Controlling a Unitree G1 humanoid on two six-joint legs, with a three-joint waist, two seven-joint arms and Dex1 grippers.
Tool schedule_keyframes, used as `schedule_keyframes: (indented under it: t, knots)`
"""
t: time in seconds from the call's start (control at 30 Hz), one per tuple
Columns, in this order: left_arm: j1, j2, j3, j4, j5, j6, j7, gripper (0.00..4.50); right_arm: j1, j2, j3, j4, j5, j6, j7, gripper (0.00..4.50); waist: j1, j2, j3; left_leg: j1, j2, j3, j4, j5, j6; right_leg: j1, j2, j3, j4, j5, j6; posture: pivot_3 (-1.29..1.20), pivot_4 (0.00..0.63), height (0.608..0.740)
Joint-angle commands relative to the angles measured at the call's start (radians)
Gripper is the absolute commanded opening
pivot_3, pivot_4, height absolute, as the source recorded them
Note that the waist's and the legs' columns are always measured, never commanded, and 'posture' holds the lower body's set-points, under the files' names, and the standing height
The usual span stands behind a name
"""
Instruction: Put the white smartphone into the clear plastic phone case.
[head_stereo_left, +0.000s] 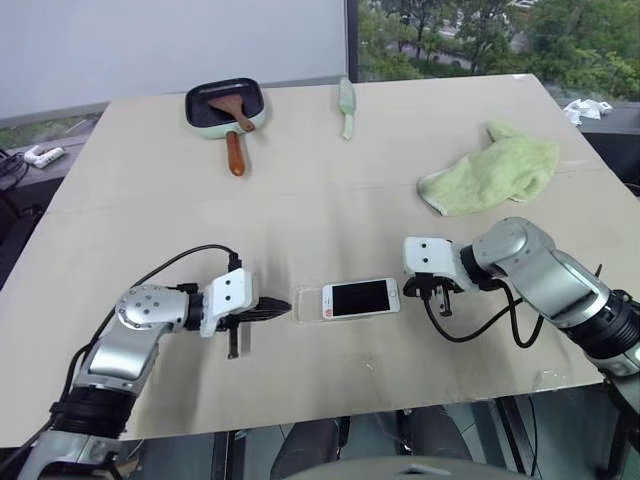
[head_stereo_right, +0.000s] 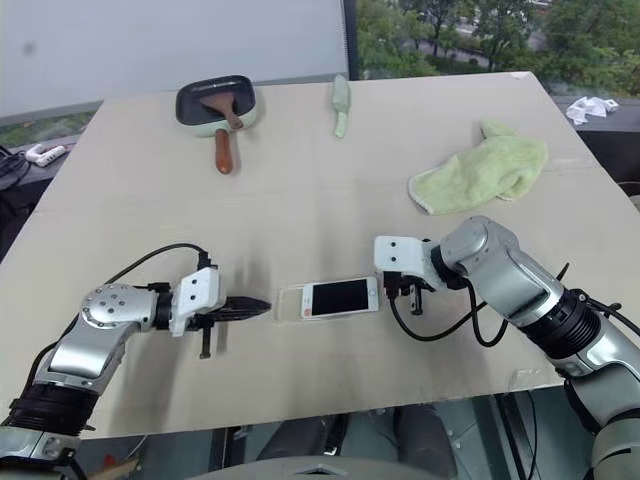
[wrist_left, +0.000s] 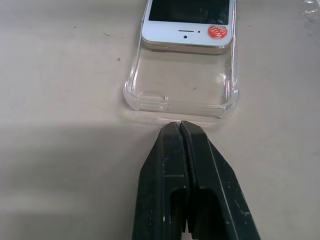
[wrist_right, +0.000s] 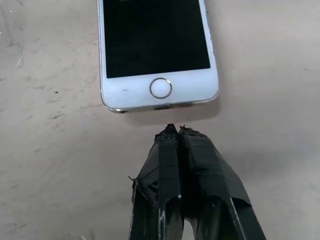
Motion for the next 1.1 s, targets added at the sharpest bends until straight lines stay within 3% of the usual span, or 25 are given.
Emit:
schedule_keyframes:
  t: [0.03,0.7,1.1]
  knots:
    - [-0.016,-0.027,-0.036,-0.012,0.016,0.008,0.019,0.00,-0.023,-0.001,0.000,-0.044,-0.002,0.007,0.006,0.05,0.006,0.000,0.000,0.000,0.000,0.000,0.000,0.000,0.000,0.000,0.000,0.000,0.000,0.000,0.000,0.00,0.150,0.740]
    - [-0.134,-0.168,-0.124,-0.006,0.039,0.047,0.039,0.00,-0.059,0.071,0.048,-0.073,-0.013,0.084,-0.024,0.05,0.003,0.000,0.000,-0.001,-0.002,-0.004,0.002,0.000,0.000,0.001,-0.001,-0.003,0.000,0.000,0.000,0.00,0.150,0.740]
    - [-0.126,-0.146,-0.090,-0.041,0.023,0.081,0.035,0.00,-0.046,0.050,0.010,-0.055,-0.026,0.092,-0.046,0.05,0.010,0.000,0.000,0.000,-0.002,-0.004,0.002,0.000,0.000,0.001,-0.001,-0.003,0.000,0.000,0.000,0.00,0.150,0.740]
